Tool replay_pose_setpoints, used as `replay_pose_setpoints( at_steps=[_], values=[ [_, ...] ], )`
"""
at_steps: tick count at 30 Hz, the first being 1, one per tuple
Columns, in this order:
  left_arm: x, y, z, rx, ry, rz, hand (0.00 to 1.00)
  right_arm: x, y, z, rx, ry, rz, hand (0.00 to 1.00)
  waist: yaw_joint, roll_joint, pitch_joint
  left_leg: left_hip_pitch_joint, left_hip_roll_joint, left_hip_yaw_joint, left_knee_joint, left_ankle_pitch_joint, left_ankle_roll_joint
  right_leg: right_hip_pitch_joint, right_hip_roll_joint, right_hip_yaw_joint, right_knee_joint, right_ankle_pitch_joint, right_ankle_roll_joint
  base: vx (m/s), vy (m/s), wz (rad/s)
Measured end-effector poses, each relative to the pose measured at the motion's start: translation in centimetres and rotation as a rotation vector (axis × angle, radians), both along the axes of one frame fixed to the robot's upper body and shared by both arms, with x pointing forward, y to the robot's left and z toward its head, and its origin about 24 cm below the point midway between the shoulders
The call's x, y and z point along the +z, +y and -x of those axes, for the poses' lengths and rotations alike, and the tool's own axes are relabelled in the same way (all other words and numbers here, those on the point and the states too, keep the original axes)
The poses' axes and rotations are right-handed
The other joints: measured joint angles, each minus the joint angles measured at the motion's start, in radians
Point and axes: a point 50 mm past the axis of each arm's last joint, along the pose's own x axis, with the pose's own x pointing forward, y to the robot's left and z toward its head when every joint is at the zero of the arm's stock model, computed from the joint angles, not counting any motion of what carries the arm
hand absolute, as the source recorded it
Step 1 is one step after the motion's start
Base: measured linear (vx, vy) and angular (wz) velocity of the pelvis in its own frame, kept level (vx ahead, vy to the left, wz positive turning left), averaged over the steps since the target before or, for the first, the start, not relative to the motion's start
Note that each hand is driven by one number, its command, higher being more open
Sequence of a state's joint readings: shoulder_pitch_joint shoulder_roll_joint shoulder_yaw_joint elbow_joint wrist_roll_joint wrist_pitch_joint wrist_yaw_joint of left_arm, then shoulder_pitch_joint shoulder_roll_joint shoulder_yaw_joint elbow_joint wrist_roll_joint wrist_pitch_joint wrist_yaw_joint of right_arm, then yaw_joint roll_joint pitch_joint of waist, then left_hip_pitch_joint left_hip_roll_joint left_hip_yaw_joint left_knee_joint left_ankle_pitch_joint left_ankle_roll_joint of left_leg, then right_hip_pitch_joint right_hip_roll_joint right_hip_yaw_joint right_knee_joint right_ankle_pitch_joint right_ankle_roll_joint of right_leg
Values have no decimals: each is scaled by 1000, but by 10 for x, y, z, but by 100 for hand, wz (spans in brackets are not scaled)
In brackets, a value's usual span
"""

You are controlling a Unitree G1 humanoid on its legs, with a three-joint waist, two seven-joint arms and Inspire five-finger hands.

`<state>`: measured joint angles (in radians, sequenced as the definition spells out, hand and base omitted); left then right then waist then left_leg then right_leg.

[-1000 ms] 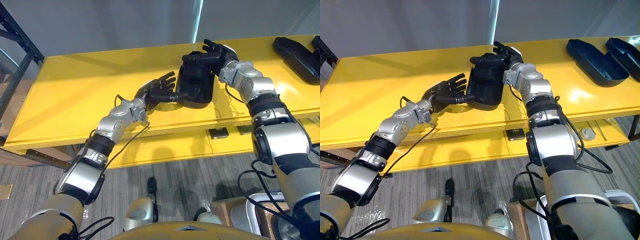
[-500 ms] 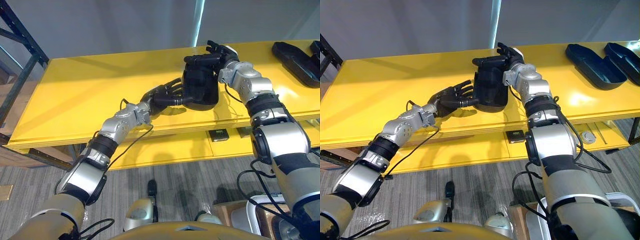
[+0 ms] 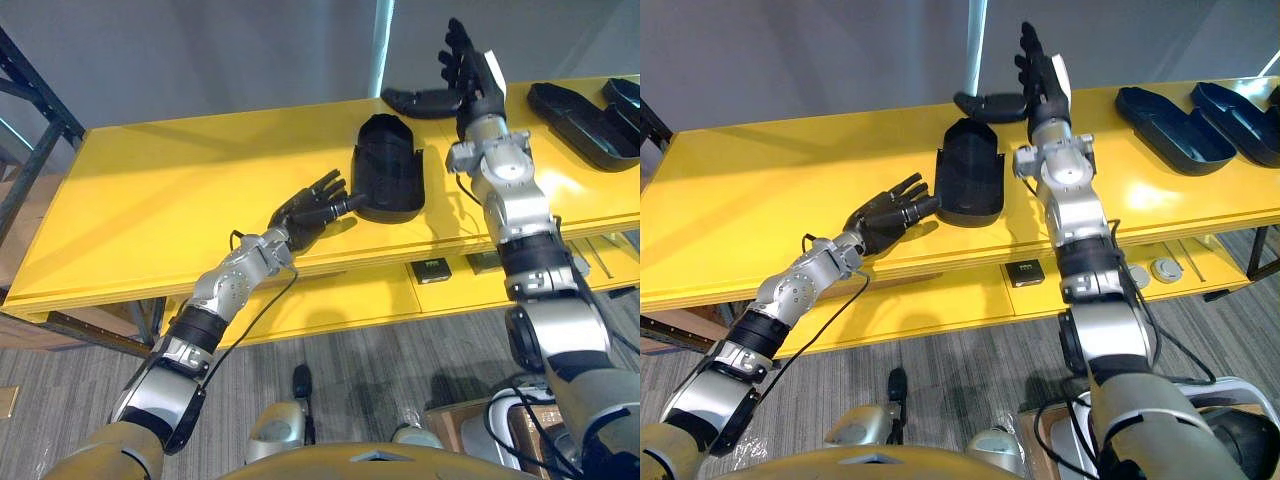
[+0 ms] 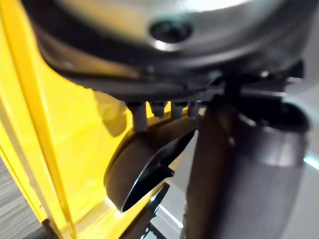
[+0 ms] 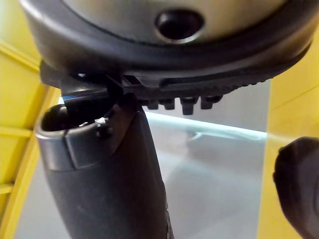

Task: Walk over and take three plastic housings, then place them on the shelf

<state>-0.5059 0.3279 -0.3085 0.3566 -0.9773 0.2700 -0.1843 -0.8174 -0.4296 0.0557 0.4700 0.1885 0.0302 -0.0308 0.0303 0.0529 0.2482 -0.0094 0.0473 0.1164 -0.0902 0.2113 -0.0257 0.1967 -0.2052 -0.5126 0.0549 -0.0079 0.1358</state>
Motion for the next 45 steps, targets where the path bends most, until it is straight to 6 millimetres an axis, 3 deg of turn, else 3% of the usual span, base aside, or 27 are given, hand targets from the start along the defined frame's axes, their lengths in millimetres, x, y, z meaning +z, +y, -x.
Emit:
replay_pose_setpoints(
  at_steps=[3,5,10,20,22,25,30,32,35,39,41,45],
  values=[
    [-1,-2,2,-1,3,2,100,-20,-4,8,-13,40,60,100,-10,-6,-5,0,1,15,0,-2,2,-4,0,13,-11,2,1,-9,2,-16],
    [-2,-5,2,7,13,-6,100,-49,-11,18,-24,110,99,100,-24,-27,-18,0,2,31,0,-8,3,-6,2,31,-28,7,9,8,3,-21],
    [-5,-7,3,38,10,-9,100,-84,-19,37,-41,192,193,100,-48,-56,-39,-2,4,74,0,-22,2,-30,0,78,-42,17,17,36,1,-25],
    [-7,-20,3,110,-14,-13,100,-115,-23,65,-23,214,234,100,-64,-64,-65,-4,14,110,0,-27,1,-49,6,110,-55,23,15,45,-11,-12],
    [-5,-17,1,179,-73,-108,100,-118,-24,68,-16,209,235,100,-66,-65,-66,-6,17,115,0,-27,1,-56,8,116,-55,25,11,28,-7,-9],
    [-7,2,0,365,-155,-267,100,-122,-24,74,-6,198,234,100,-79,-67,-68,-8,20,117,-1,-28,0,-58,11,119,-55,25,9,7,0,-4],
    [-7,32,9,579,-218,-380,100,-142,-31,91,-17,243,225,100,-84,-79,-78,-20,25,114,0,-28,-2,-69,16,115,-54,23,6,4,-1,1],
    [-6,48,27,674,-239,-378,100,-151,-42,105,-57,270,161,100,-87,-78,-79,-22,17,107,0,-28,-2,-69,13,105,-47,19,2,27,12,10],
    [-5,60,55,747,-283,-377,100,-149,-50,114,-35,254,10,100,-80,-77,-79,-26,15,98,0,-27,-4,-71,13,97,-38,14,-4,9,11,9],
    [11,49,59,710,-380,-333,100,-147,-52,114,-20,240,-65,100,-62,-70,-83,-45,14,72,0,-24,-10,-74,16,69,-35,9,-12,-50,15,22],
    [26,37,62,655,-474,-290,100,-148,-48,114,-5,241,-64,100,-56,-64,-85,-55,14,63,0,-19,-9,-73,13,52,-35,9,-11,-63,28,22],
    [38,30,65,588,-559,-257,100,-149,-42,112,6,232,-19,100,-54,-53,-92,-55,8,63,0,-16,-6,-74,7,51,-32,10,-9,-25,24,3]
  ],
)
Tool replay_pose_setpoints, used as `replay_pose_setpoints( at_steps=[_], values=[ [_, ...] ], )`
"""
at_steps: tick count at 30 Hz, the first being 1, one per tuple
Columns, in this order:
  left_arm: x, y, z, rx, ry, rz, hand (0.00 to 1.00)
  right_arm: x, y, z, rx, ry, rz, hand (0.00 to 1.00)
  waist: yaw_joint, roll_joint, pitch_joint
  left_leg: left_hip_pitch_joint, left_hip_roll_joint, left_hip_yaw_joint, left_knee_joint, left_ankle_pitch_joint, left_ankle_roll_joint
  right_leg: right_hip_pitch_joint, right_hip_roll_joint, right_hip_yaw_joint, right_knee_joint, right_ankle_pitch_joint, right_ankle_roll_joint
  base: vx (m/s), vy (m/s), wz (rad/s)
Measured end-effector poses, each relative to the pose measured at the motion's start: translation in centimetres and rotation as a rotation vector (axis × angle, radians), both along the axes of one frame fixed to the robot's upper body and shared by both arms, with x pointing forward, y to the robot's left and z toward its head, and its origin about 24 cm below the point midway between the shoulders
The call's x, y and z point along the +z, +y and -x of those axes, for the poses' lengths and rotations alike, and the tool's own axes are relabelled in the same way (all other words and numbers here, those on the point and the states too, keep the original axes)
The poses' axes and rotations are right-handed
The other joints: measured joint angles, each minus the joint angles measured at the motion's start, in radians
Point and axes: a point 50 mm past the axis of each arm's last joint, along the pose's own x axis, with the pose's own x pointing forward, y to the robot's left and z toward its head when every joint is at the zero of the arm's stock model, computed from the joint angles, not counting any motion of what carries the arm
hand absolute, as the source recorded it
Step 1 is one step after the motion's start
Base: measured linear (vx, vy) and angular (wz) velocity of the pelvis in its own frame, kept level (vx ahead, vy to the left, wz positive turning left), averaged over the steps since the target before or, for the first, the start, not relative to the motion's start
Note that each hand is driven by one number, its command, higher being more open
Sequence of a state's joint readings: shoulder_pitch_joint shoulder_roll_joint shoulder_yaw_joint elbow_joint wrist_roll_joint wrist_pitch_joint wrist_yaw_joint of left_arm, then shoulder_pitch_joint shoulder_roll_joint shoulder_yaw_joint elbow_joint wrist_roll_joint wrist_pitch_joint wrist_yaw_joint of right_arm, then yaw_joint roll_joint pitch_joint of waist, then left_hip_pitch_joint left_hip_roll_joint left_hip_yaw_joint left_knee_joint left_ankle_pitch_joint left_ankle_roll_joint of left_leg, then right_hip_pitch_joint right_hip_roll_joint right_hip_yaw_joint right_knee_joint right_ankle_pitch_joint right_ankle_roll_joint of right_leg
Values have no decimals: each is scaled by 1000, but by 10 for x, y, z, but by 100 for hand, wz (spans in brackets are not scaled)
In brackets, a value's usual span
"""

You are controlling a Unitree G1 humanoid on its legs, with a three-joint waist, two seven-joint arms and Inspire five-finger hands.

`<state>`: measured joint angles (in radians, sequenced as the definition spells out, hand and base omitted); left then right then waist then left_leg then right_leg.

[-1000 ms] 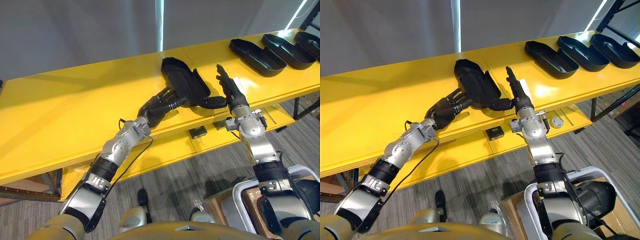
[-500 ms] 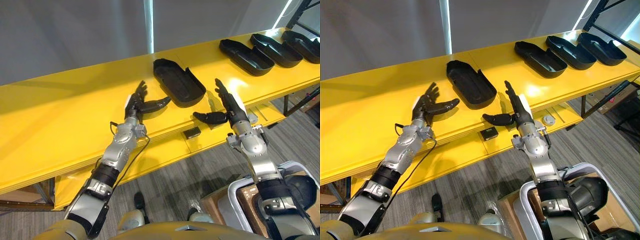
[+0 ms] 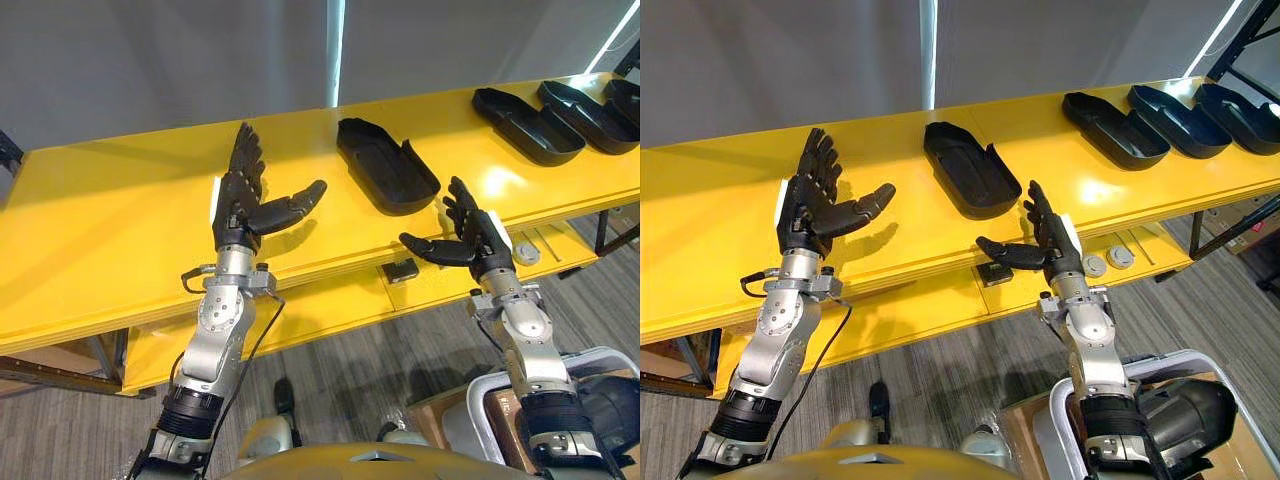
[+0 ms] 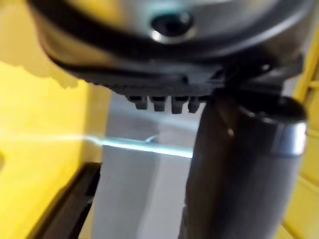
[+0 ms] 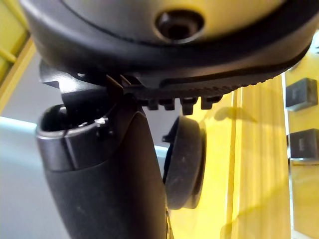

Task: Walk over and take three plastic housings, then place them on the shelf

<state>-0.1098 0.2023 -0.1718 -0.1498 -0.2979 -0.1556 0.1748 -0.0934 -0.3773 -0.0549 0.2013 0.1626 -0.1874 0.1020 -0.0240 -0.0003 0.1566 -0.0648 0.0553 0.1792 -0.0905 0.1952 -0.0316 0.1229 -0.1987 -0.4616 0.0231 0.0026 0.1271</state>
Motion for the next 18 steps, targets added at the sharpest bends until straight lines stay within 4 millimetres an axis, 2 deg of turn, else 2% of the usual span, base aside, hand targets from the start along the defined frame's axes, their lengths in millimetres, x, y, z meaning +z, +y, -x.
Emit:
replay_pose_setpoints(
  at_steps=[9,15,18],
  values=[
    [1,-11,2,-132,-26,-76,100,7,-5,-14,-40,-28,6,100,-3,10,-6,-18,-12,-25,0,9,11,0,-5,-26,-4,5,6,5,6,8],
    [12,-14,7,-205,-93,-87,100,16,-10,-25,-61,-45,50,100,10,15,-9,-19,-15,-43,0,11,13,2,-7,-34,3,5,6,-6,1,5],
    [17,-15,9,-234,-120,-83,100,24,-15,-28,-27,-53,87,100,16,26,-13,-19,-16,-52,0,14,12,3,-8,-42,12,1,3,-24,1,7]
  ],
)
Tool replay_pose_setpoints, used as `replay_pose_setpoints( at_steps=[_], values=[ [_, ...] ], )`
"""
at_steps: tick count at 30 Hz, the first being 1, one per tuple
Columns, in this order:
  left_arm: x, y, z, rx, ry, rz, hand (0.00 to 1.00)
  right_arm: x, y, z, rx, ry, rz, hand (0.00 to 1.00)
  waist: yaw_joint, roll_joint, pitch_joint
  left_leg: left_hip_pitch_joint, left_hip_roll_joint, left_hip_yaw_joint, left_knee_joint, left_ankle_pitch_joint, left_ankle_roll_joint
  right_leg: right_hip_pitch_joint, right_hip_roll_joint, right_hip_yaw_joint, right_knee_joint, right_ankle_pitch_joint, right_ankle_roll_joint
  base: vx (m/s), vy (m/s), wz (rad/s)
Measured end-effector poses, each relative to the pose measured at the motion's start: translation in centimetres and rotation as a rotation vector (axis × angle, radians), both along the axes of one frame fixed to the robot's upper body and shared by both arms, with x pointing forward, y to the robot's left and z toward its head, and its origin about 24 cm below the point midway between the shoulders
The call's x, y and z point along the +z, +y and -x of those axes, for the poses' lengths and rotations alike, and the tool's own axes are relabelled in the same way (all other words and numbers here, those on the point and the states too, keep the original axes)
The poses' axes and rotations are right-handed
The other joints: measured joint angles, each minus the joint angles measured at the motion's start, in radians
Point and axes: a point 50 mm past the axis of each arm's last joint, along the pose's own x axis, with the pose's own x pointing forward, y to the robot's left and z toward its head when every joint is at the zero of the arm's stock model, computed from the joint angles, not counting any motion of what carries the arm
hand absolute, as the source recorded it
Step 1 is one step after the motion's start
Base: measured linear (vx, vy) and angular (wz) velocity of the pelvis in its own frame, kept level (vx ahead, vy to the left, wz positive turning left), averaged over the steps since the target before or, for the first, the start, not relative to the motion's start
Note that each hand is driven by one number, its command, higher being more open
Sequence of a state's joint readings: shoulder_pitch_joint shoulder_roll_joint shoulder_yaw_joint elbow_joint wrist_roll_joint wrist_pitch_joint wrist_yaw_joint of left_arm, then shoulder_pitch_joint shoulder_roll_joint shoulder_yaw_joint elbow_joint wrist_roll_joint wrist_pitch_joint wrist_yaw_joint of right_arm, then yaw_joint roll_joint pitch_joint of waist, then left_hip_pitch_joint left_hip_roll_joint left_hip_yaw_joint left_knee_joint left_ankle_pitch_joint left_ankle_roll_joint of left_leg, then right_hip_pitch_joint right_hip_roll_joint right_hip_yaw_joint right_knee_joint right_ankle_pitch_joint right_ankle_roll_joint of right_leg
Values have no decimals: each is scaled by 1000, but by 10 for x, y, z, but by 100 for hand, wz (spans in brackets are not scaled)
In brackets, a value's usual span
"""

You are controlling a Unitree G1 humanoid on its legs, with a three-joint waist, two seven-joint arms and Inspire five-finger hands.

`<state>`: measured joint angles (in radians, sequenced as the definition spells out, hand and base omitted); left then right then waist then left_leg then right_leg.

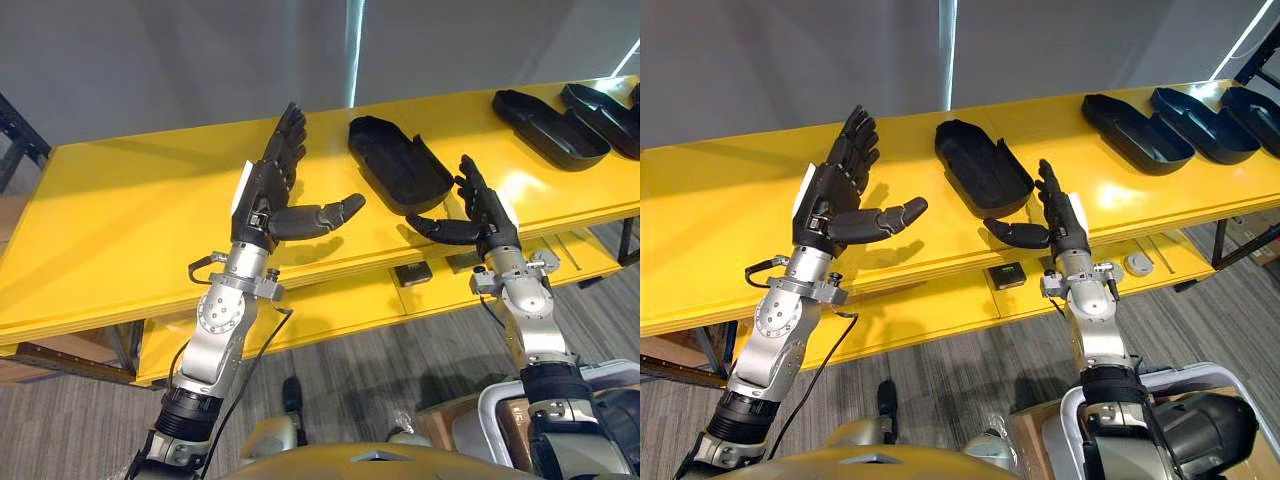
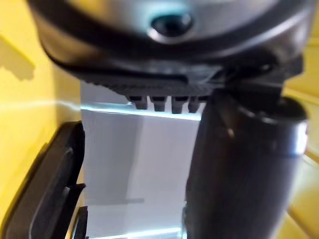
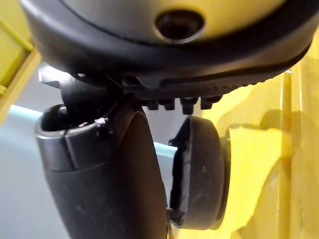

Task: Walk over and take three plastic housings, then place them on the shelf

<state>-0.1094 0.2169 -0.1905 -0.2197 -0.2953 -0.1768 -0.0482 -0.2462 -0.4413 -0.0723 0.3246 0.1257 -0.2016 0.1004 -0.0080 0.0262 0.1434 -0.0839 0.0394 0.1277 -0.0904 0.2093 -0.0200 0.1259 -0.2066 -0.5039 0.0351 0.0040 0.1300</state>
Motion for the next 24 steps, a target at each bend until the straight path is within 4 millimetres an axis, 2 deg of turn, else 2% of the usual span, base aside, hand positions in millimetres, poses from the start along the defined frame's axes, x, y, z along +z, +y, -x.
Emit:
replay_pose_setpoints(
  at_steps=[5,24],
  values=[
    [0,1,0,-26,1,6,100,4,-3,-1,39,8,24,100,2,8,-2,0,-1,-11,0,4,-2,7,1,-12,1,-3,3,-36,-4,7],
    [-8,8,7,-39,33,13,100,1,0,-2,144,60,28,100,4,8,-2,0,-3,-20,0,6,-2,15,1,-20,-4,-3,4,-2,0,0]
  ],
)
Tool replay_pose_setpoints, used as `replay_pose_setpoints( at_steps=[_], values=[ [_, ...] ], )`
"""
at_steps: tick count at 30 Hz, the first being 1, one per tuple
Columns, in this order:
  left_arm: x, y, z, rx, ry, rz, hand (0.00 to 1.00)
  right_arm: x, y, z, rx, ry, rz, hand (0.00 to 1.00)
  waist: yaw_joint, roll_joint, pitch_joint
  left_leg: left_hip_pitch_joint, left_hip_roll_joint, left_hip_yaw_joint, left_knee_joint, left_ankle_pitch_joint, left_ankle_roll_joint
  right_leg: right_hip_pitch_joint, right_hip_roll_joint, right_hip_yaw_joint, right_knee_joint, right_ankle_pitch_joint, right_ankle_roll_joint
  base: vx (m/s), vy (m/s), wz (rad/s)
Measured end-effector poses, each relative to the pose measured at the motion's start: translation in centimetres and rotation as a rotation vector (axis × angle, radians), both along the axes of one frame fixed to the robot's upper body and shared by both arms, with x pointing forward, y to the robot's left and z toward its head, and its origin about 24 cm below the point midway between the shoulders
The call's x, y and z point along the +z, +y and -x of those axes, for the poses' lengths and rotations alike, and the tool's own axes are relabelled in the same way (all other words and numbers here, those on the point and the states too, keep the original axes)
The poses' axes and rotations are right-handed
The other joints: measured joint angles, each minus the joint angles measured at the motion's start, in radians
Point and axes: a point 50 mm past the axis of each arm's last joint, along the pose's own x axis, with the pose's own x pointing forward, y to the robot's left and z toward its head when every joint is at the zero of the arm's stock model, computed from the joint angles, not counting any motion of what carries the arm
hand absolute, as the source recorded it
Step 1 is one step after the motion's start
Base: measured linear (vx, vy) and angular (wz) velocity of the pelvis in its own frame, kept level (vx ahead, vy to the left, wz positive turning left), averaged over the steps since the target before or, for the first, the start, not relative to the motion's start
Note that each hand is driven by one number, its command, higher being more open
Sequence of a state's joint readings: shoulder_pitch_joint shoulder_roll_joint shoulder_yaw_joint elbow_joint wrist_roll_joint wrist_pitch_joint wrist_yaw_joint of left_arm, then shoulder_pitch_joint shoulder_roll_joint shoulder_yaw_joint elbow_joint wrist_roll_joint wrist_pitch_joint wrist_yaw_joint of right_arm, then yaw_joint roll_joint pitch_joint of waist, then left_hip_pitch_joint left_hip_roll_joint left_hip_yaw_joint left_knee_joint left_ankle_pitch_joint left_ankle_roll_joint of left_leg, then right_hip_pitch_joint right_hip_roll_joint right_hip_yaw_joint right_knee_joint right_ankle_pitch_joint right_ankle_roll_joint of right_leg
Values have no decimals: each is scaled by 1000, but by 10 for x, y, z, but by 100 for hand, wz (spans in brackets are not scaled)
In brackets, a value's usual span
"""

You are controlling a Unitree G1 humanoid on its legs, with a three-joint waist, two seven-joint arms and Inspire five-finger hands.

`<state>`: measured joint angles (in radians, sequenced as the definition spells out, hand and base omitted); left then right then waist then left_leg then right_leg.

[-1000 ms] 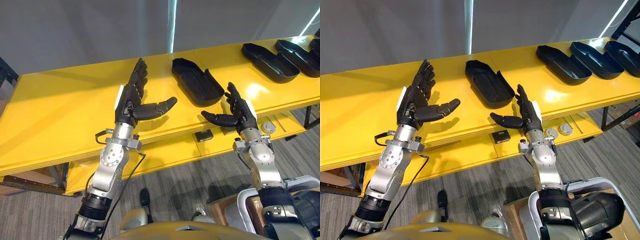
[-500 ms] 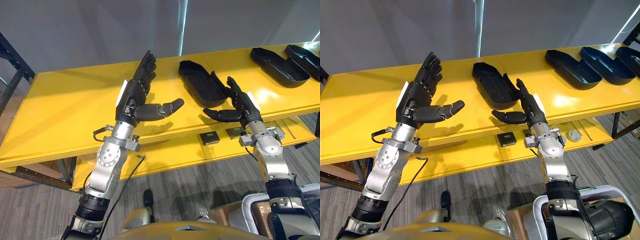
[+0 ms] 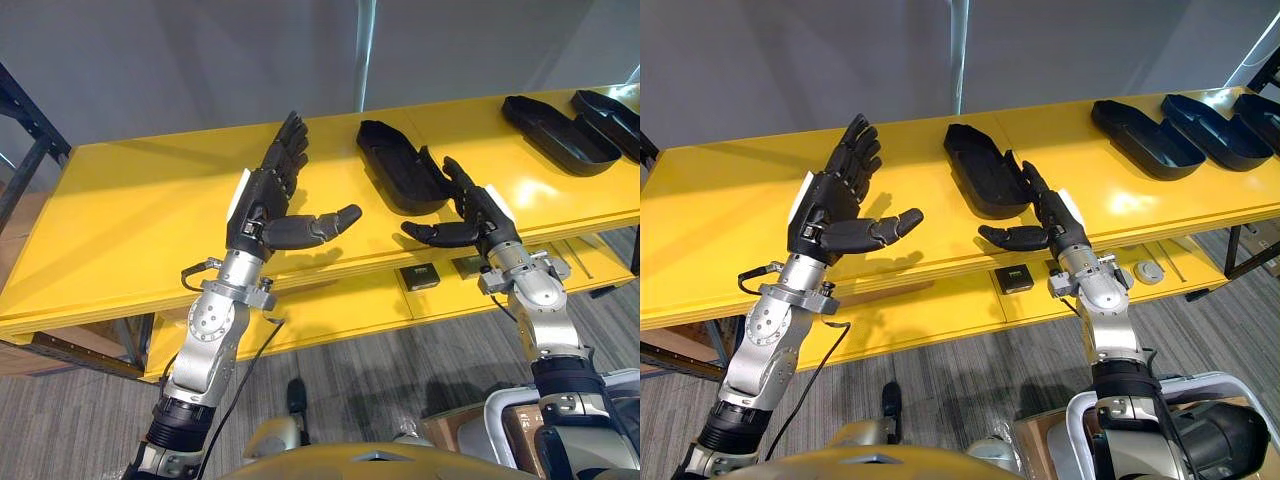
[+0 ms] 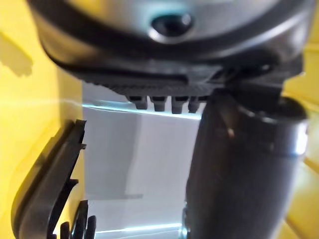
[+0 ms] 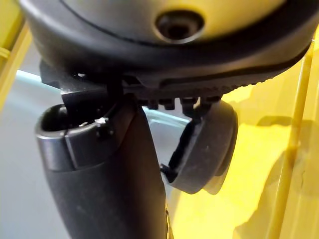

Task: Walk over and take three plastic housings, then place them on the shelf

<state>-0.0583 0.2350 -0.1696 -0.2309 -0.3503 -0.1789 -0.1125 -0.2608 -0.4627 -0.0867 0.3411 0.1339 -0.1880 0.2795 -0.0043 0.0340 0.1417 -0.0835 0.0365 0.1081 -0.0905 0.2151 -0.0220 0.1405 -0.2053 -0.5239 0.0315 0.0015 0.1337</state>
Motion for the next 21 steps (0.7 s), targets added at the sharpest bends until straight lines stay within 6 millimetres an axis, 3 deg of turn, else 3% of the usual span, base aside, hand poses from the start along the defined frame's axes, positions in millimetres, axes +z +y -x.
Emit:
replay_pose_setpoints(
  at_steps=[11,21],
  values=[
    [-7,2,4,7,28,1,100,-2,10,1,77,-4,-12,100,0,3,-2,-1,-2,-3,0,0,0,3,0,-6,-3,-1,1,0,0,0],
    [-7,2,4,6,28,1,100,-2,9,0,44,-9,-25,100,1,10,-7,1,-7,-8,0,0,0,16,-1,-20,-10,1,2,0,-1,4]
  ],
)
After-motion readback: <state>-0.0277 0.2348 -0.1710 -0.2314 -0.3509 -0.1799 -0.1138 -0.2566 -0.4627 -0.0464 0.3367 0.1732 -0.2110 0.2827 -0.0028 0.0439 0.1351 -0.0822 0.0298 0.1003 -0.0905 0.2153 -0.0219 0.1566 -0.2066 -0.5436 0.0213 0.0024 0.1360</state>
